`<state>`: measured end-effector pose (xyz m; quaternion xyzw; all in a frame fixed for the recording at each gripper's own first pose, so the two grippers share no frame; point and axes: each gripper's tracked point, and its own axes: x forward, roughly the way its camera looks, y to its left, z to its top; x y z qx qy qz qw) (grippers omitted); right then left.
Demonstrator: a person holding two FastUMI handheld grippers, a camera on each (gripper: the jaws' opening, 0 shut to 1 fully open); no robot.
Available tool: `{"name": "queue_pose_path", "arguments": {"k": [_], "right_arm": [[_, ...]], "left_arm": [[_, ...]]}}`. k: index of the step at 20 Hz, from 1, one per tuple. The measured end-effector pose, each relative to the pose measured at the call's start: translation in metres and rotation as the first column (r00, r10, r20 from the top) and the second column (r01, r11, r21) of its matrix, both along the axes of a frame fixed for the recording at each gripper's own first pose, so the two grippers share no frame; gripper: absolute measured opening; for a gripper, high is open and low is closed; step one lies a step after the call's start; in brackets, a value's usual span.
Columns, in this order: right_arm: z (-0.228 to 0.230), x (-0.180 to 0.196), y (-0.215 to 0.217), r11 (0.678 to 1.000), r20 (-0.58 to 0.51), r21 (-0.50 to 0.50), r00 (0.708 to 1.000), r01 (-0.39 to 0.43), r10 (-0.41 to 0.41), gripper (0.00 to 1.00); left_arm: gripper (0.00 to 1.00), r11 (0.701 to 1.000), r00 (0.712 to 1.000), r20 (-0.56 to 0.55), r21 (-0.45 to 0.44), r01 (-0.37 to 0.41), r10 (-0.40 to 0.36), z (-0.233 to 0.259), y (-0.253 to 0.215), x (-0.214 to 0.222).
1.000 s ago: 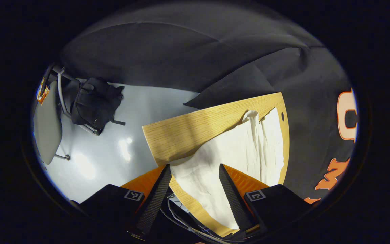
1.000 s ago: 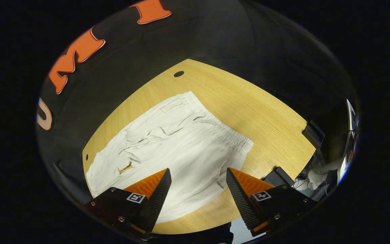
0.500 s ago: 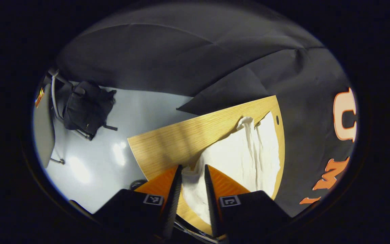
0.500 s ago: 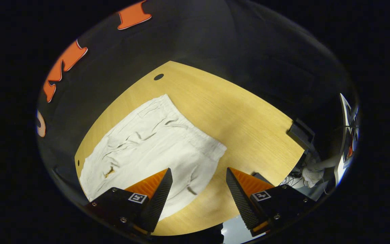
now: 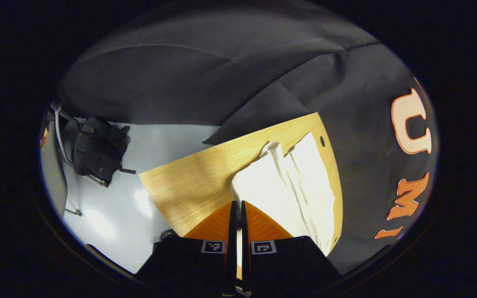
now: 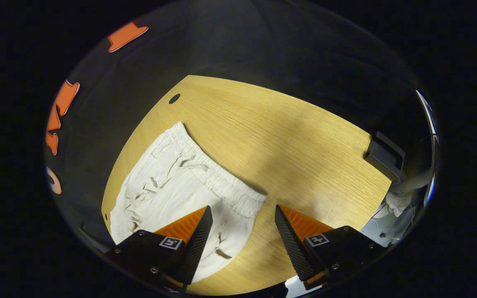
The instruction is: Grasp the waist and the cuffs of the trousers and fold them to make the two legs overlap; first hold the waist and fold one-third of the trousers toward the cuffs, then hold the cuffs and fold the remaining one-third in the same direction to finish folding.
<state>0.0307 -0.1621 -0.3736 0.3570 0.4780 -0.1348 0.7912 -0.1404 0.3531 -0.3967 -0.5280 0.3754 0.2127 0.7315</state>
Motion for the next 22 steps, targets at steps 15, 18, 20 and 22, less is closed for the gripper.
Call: {"name": "queue_pose_path", "arguments": {"k": [15, 18, 20, 22], "right_arm": [[-0.019, 0.032, -0.012, 0.942, 0.030, 0.238, 0.968, 0.236, -0.250, 0.19], [-0.007, 0.035, -0.013, 0.921, 0.047, 0.292, 0.958, 0.258, -0.283, 0.12], [0.008, 0.036, -0.013, 0.917, 0.047, 0.308, 0.958, 0.255, -0.283, 0.07], [0.022, 0.041, -0.016, 0.922, 0.046, 0.300, 0.962, 0.243, -0.269, 0.06]], "left_arm": [[0.06, 0.998, 0.999, 0.033, 0.054, -0.017, 0.016, 0.029, 0.000, 0.012], [0.06, 0.998, 0.998, 0.057, 0.066, -0.018, 0.014, 0.032, 0.004, 0.015], [0.05, 0.997, 0.997, 0.079, 0.066, -0.031, 0.025, 0.040, 0.005, 0.024], [0.05, 0.995, 0.996, 0.085, 0.094, -0.015, 0.007, 0.058, 0.008, 0.035]]}}
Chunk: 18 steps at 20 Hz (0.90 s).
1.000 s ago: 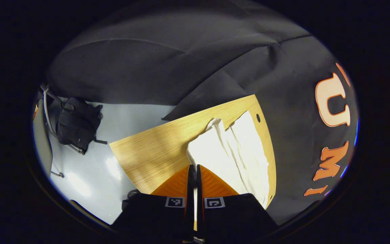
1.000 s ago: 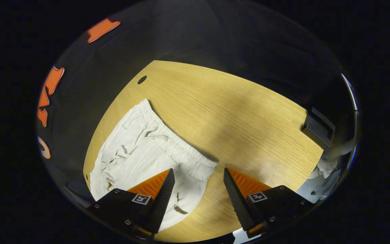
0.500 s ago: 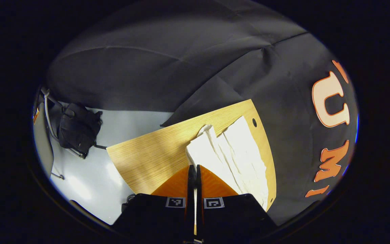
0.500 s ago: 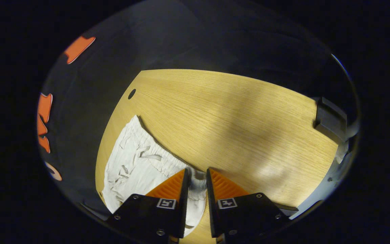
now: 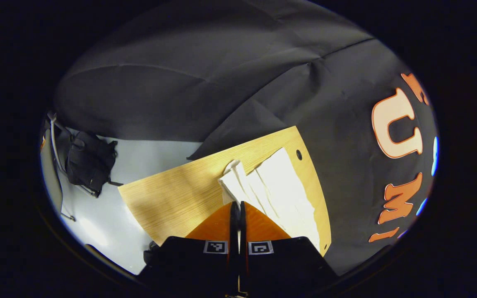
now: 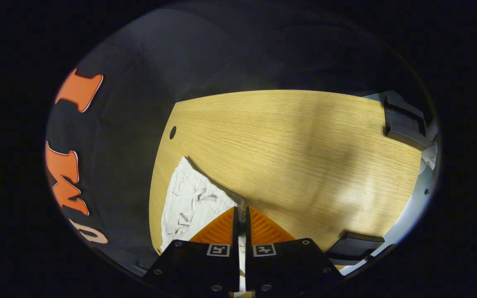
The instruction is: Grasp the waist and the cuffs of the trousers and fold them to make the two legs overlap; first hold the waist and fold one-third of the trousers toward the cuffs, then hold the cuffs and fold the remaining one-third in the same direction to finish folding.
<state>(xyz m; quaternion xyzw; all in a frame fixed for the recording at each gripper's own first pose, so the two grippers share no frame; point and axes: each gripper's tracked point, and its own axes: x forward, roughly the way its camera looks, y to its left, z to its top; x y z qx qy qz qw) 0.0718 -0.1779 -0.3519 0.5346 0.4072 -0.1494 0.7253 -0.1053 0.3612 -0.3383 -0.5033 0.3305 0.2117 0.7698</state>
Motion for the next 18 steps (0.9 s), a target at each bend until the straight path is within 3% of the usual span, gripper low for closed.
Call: {"name": "queue_pose_path", "arguments": {"k": [10, 11, 12, 14, 18], "right_arm": [[0.051, 0.033, 0.011, 0.995, -0.012, -0.024, 0.995, -0.101, 0.101, 0.06], [0.053, 0.036, 0.013, 0.995, -0.014, -0.015, 0.995, -0.103, 0.103, 0.11], [0.054, 0.037, 0.013, 0.994, -0.017, -0.016, 0.994, -0.111, 0.110, 0.06], [0.055, 0.042, 0.013, 0.992, -0.012, -0.038, 0.993, -0.117, 0.117, 0.06], [0.094, 0.062, 0.028, 0.996, 0.160, -0.001, 0.983, -0.092, 0.091, 0.06]], "left_arm": [[0.05, 0.986, 0.993, -0.010, 0.120, 0.115, -0.114, 0.053, -0.003, 0.061], [0.05, 0.983, 0.991, -0.018, 0.130, 0.133, -0.132, 0.053, -0.006, 0.070], [0.05, 0.978, 0.988, -0.025, 0.142, 0.156, -0.154, 0.055, -0.007, 0.075], [0.05, 0.965, 0.979, -0.039, 0.164, 0.206, -0.202, 0.061, -0.009, 0.088], [0.05, 0.960, 0.971, 0.010, 0.158, 0.233, -0.238, 0.067, -0.002, 0.127]]}}
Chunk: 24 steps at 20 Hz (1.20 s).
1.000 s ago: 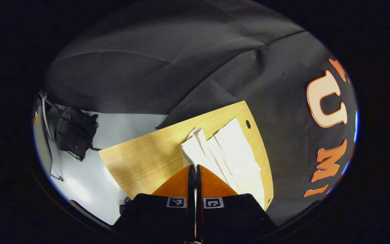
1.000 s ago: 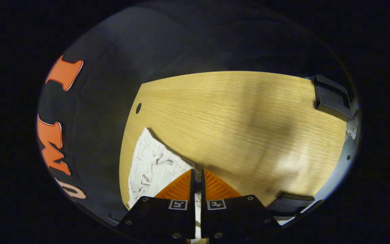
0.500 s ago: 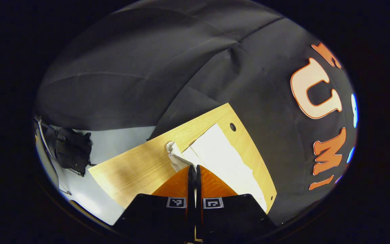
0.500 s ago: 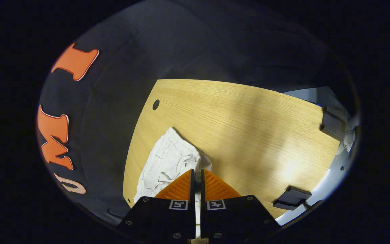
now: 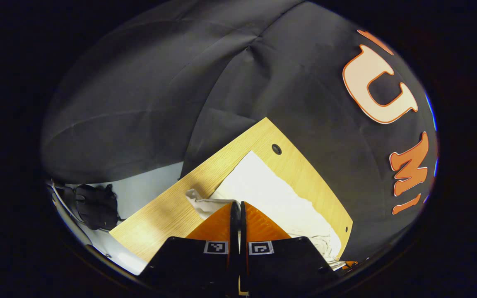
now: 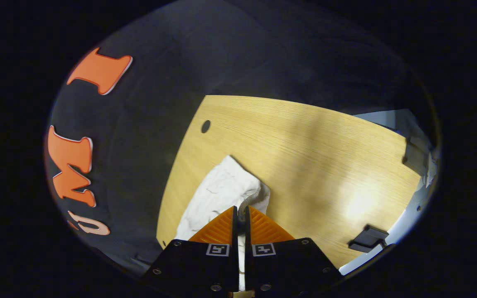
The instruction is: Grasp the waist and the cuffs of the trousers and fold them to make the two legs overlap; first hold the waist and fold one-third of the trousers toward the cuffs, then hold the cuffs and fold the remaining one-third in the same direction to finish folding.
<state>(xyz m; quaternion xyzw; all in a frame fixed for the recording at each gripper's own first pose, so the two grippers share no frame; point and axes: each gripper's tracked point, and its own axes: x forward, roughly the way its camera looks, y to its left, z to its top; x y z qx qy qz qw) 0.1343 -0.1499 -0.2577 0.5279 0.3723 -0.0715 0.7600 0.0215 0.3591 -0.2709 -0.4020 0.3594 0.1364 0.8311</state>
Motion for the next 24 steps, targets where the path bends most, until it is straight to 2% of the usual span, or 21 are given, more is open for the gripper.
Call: {"name": "queue_pose_path", "arguments": {"k": [2, 8, 11, 13, 17, 19, 20, 23, 24], "right_arm": [[0.016, 0.007, 0.002, 0.999, 0.079, 0.031, 0.996, 0.026, -0.028, 0.06], [0.022, 0.013, -0.002, 0.984, 0.140, 0.093, 0.977, 0.151, -0.163, 0.06], [0.019, 0.023, -0.006, 0.969, 0.109, 0.121, 0.967, 0.215, -0.228, 0.06], [0.018, 0.038, -0.006, 0.963, 0.095, 0.130, 0.964, 0.235, -0.248, 0.06], [0.001, 0.069, 0.000, 0.966, 0.013, 0.142, 0.975, 0.216, -0.220, 0.06], [-0.016, 0.092, 0.005, 0.966, -0.063, 0.148, 0.976, 0.214, -0.207, 0.06], [-0.026, 0.104, 0.003, 0.964, -0.097, 0.157, 0.974, 0.217, -0.203, 0.06], [-0.049, 0.140, -0.001, 0.958, -0.164, 0.150, 0.962, 0.244, -0.220, 0.06], [-0.054, 0.152, -0.001, 0.955, -0.174, 0.147, 0.957, 0.257, -0.231, 0.06]], "left_arm": [[0.05, 1.000, 1.000, 0.029, -0.011, 0.001, 0.000, -0.003, 0.005, 0.015], [0.05, 0.997, 0.999, 0.050, -0.073, 0.006, -0.003, -0.021, 0.021, 0.049], [0.05, 0.995, 0.998, 0.040, -0.094, 0.043, -0.039, -0.034, 0.021, 0.080], [0.05, 0.995, 0.997, 0.028, -0.079, 0.069, -0.067, -0.039, 0.019, 0.102], [0.05, 0.989, 0.989, -0.004, -0.023, 0.149, -0.149, -0.042, 0.011, 0.136], [0.05, 0.980, 0.978, -0.066, -0.012, 0.198, -0.199, -0.056, 0.016, 0.150], [0.04, 0.980, 0.977, -0.086, -0.013, 0.197, -0.198, -0.063, 0.021, 0.160], [0.04, 0.997, 0.989, -0.123, -0.017, 0.082, -0.083, -0.082, 0.052, 0.187], [0.04, 0.998, 0.989, -0.134, -0.027, 0.064, -0.067, -0.090, 0.054, 0.194]]}}
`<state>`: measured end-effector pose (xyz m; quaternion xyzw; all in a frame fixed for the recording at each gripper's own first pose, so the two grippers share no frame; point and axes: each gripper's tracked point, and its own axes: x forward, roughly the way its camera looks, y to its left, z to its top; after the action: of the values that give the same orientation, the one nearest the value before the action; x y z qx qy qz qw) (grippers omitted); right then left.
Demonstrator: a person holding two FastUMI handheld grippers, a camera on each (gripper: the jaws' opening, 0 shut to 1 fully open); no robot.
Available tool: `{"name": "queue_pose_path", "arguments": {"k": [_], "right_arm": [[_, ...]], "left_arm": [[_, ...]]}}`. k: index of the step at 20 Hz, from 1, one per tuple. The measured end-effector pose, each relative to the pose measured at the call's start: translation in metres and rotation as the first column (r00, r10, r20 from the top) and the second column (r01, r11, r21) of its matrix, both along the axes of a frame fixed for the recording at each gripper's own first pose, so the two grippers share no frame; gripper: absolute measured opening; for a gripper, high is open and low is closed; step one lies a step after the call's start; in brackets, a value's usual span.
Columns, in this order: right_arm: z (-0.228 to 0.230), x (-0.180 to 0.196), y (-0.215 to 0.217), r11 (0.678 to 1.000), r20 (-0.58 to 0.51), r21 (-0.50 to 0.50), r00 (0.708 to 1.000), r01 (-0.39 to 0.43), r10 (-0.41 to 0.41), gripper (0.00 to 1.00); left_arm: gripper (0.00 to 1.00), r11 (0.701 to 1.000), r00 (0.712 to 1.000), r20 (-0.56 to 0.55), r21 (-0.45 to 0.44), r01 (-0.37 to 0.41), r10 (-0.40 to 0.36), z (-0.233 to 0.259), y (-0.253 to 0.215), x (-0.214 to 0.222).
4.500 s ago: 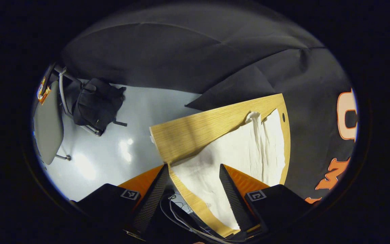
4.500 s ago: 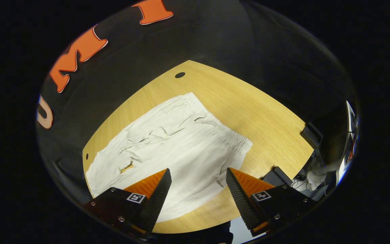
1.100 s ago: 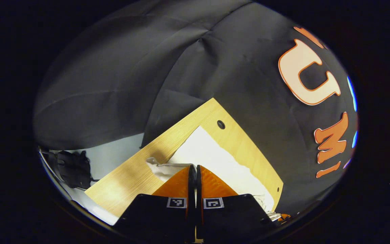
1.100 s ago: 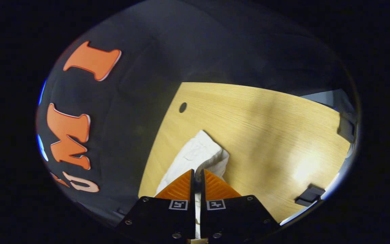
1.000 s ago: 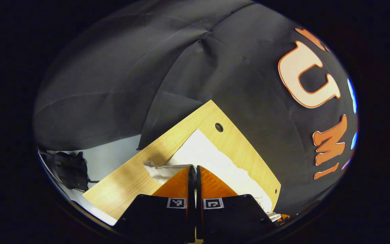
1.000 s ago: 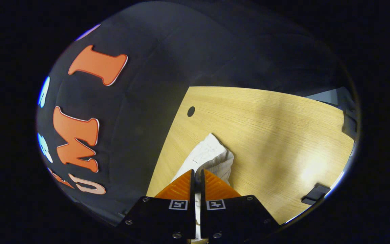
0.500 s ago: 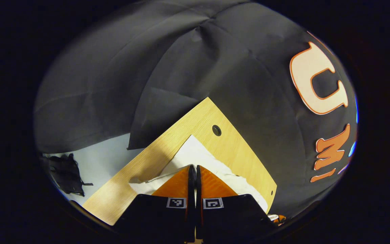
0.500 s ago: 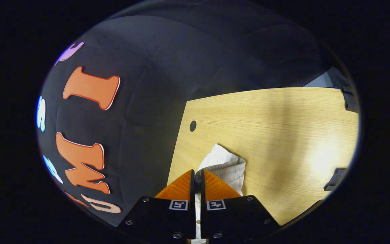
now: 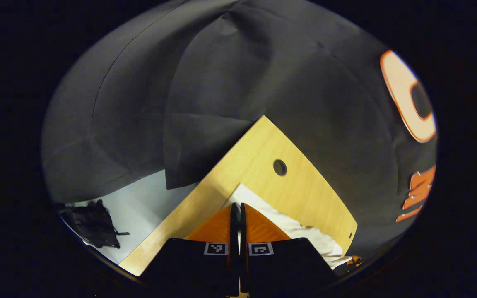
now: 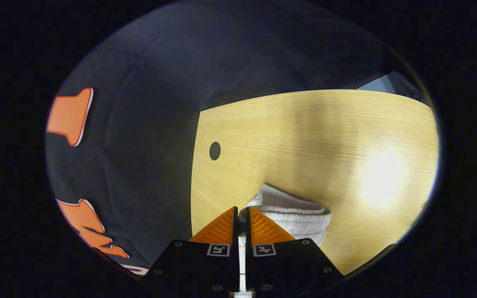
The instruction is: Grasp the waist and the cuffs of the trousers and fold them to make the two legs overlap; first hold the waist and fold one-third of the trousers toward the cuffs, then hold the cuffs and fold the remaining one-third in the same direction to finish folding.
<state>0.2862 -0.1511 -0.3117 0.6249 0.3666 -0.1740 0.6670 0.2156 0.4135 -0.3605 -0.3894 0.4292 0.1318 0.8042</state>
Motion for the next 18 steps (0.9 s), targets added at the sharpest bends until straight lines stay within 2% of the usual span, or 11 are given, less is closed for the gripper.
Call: {"name": "queue_pose_path", "arguments": {"k": [5, 9, 11, 12, 13, 14, 15, 18], "right_arm": [[-0.018, 0.027, 0.003, 0.999, -0.050, -0.039, 0.999, -0.021, 0.019, 0.04], [-0.017, 0.030, 0.002, 1.000, -0.020, -0.006, 1.000, -0.009, 0.009, 0.04], [-0.013, 0.035, 0.005, 1.000, 0.015, 0.013, 1.000, 0.003, -0.003, 0.08], [-0.011, 0.038, 0.003, 1.000, 0.040, 0.012, 0.999, 0.018, -0.019, 0.10], [-0.005, 0.042, -0.002, 0.999, 0.076, 0.002, 0.996, 0.046, -0.046, 0.13], [0.001, 0.045, -0.011, 0.997, 0.109, -0.019, 0.992, 0.068, -0.066, 0.17], [0.010, 0.045, -0.023, 0.996, 0.122, -0.044, 0.990, 0.076, -0.070, 0.20], [0.023, 0.031, -0.023, 0.992, 0.132, -0.125, 0.991, -0.007, 0.024, 0.24]], "left_arm": [[0.04, 0.998, 0.998, -0.054, 0.052, 0.028, -0.025, -0.019, -0.008, 0.011], [0.06, 0.999, 1.000, -0.010, 0.052, 0.015, -0.014, -0.018, -0.008, 0.022], [0.08, 0.997, 1.000, 0.017, 0.079, -0.017, 0.016, -0.011, -0.001, 0.029], [0.15, 0.994, 0.998, 0.043, 0.099, -0.051, 0.047, -0.011, 0.007, 0.037], [0.29, 0.992, 0.993, 0.088, 0.091, -0.090, 0.082, -0.004, 0.010, 0.045], [0.34, 0.989, 0.987, 0.120, 0.085, -0.119, 0.109, -0.004, 0.012, 0.053], [0.40, 0.992, 0.988, 0.123, 0.075, -0.104, 0.094, 0.008, 0.010, 0.047], [0.66, 0.997, 0.992, 0.128, 0.078, -0.016, 0.006, 0.024, -0.009, 0.039]]}}
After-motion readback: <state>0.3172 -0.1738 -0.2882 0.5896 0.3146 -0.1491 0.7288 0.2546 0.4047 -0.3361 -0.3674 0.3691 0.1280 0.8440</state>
